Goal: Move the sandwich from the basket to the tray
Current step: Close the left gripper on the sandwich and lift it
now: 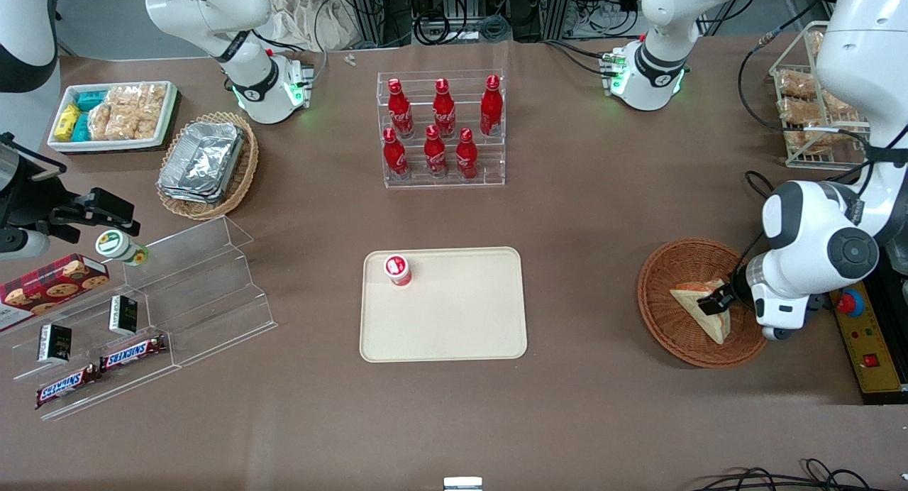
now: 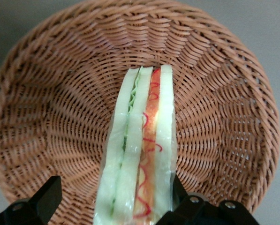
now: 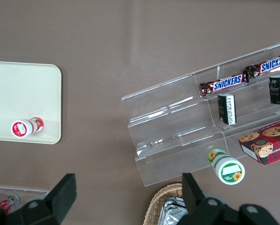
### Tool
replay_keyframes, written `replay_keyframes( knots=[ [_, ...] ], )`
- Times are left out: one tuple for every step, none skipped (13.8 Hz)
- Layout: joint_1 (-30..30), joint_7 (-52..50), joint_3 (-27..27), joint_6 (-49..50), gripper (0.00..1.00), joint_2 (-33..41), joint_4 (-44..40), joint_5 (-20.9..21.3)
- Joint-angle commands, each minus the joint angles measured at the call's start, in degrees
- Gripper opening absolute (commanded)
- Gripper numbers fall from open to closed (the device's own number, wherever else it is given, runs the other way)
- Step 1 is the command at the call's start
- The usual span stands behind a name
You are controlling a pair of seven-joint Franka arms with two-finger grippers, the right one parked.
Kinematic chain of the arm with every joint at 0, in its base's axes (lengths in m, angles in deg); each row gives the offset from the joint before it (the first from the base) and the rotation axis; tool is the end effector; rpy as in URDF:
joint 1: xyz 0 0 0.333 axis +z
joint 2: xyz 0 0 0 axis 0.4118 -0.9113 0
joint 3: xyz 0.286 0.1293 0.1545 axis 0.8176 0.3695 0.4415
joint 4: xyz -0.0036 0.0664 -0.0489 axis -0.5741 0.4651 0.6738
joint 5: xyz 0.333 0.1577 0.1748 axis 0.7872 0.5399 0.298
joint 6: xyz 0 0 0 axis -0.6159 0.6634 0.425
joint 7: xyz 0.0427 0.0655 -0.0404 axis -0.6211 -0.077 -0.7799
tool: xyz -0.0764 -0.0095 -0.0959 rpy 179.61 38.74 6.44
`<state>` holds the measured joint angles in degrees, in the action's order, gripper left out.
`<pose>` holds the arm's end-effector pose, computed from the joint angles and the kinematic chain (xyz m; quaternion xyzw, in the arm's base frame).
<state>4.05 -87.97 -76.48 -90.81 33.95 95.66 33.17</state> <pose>0.6492 0.0328 0.2524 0.9449 0.3253 -0.0339 0.0122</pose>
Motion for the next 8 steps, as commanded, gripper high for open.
replay_keyframes(
  knots=[
    [-0.33,-4.33,-0.41,-2.60,0.90,-1.09,0.77,0.42],
    [-0.33,-4.94,-0.41,-2.60,0.80,-1.26,0.51,0.42],
    [-0.51,-7.04,-0.41,-2.68,0.59,-1.35,0.16,0.42],
    [-1.90,-9.23,-0.41,-2.77,0.35,-1.79,-0.80,0.42],
    [-3.22,-11.43,-0.41,-2.77,0.08,-2.14,-1.68,0.42],
    [-3.93,-13.02,-0.41,-2.69,0.00,-2.14,-2.12,0.51],
    [-4.28,-13.47,-0.41,-2.51,0.00,-1.97,-2.65,0.59],
    [-4.29,-13.39,-0.49,-2.07,0.00,-1.36,-2.83,0.59]
  ],
)
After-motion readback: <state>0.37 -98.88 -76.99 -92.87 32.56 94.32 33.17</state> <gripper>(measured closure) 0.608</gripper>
